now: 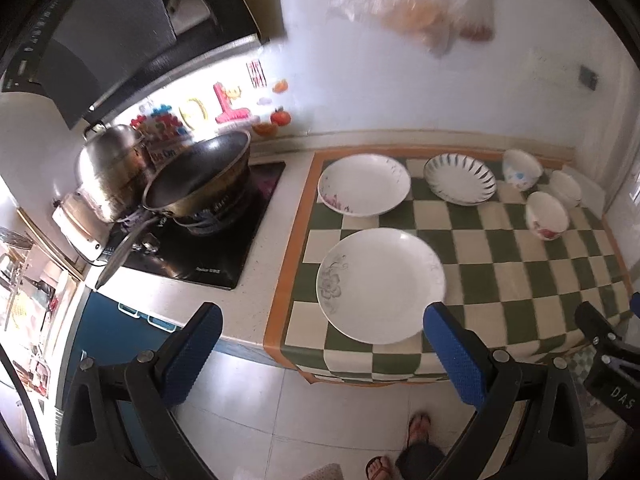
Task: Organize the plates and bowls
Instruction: 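Grasp the grey-flower plate rim with the left tool while the right tool grips its opposite rim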
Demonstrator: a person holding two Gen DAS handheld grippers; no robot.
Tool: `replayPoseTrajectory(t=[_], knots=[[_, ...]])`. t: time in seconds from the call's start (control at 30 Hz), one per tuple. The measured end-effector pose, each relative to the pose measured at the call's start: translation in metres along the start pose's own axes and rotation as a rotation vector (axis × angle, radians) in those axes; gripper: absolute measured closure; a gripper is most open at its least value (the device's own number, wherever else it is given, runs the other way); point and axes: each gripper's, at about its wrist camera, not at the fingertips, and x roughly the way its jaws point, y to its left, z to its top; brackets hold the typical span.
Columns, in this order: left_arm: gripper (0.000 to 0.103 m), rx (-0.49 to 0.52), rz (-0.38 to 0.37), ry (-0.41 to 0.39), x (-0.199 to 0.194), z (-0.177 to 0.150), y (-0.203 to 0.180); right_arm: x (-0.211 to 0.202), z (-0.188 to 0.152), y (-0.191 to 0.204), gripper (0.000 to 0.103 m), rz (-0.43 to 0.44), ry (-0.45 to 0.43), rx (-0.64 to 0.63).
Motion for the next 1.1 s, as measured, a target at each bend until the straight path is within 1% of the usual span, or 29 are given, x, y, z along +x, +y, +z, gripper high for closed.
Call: replayPoseTrajectory(t=[0.1, 0.17, 0.2, 0.27, 0.3, 0.4, 0.43, 0.5, 0.57, 0.67, 0.73, 0.8, 0.87, 0.9, 0.93, 0.97, 1.0, 1.03, 1.1], knots=[[0.000, -0.003, 0.008, 0.040, 0.035, 0.010, 0.001, 0.050, 0.008, 0.015, 0.000, 0.036, 0.052, -0.013], [0.000, -0.012, -0.003, 0.094, 0.070, 0.021, 0.000, 0.078, 0.012, 0.022, 0.000, 0.055, 0.080, -0.023], [0.000, -0.016, -0.005, 0.108, 0.080, 0.023, 0.000, 0.095, 0.016, 0.027, 0.000, 0.066, 0.095, -0.032], [0.000, -0.020, 0.013, 0.155, 0.114, 0.031, -0.004, 0.134, 0.025, 0.037, 0.000, 0.095, 0.133, -0.053], [0.001, -0.022, 0.019, 0.176, 0.128, 0.034, -0.006, 0.146, 0.028, 0.041, 0.001, 0.102, 0.148, -0.059], [0.001, -0.035, 0.021, 0.224, 0.163, 0.042, -0.009, 0.204, 0.043, 0.054, 0.003, 0.139, 0.224, -0.089], [0.001, -0.044, 0.021, 0.255, 0.180, 0.044, -0.009, 0.217, 0.046, 0.059, 0.003, 0.149, 0.242, -0.100], [0.001, -0.054, 0.016, 0.297, 0.201, 0.047, -0.011, 0.247, 0.055, 0.069, 0.003, 0.171, 0.279, -0.123], [0.002, -0.049, 0.028, 0.348, 0.226, 0.048, -0.012, 0.273, 0.060, 0.076, 0.004, 0.188, 0.321, -0.147], [0.003, -0.058, 0.032, 0.397, 0.250, 0.047, -0.008, 0.308, 0.065, 0.087, 0.006, 0.216, 0.379, -0.180], [0.003, -0.066, 0.017, 0.430, 0.262, 0.045, -0.005, 0.327, 0.068, 0.093, 0.006, 0.228, 0.410, -0.196], [0.004, -0.085, -0.012, 0.472, 0.272, 0.042, -0.001, 0.345, 0.069, 0.098, 0.008, 0.246, 0.453, -0.205], [0.010, -0.116, -0.070, 0.526, 0.284, 0.037, 0.005, 0.357, 0.069, 0.101, 0.010, 0.266, 0.497, -0.201], [0.018, -0.122, -0.084, 0.542, 0.288, 0.036, 0.005, 0.361, 0.068, 0.101, 0.010, 0.279, 0.519, -0.197], [0.027, -0.130, -0.102, 0.565, 0.294, 0.032, 0.007, 0.367, 0.066, 0.103, 0.011, 0.293, 0.554, -0.191], [0.031, -0.132, -0.124, 0.590, 0.299, 0.029, 0.008, 0.373, 0.064, 0.104, 0.013, 0.307, 0.589, -0.182], [0.043, -0.130, -0.137, 0.602, 0.302, 0.027, 0.007, 0.377, 0.063, 0.104, 0.018, 0.320, 0.613, -0.172], [0.050, -0.128, -0.155, 0.623, 0.306, 0.024, 0.007, 0.381, 0.061, 0.105, 0.021, 0.336, 0.639, -0.160], [0.057, -0.128, -0.177, 0.636, 0.310, 0.020, 0.008, 0.387, 0.058, 0.108, 0.033, 0.356, 0.676, -0.138]])
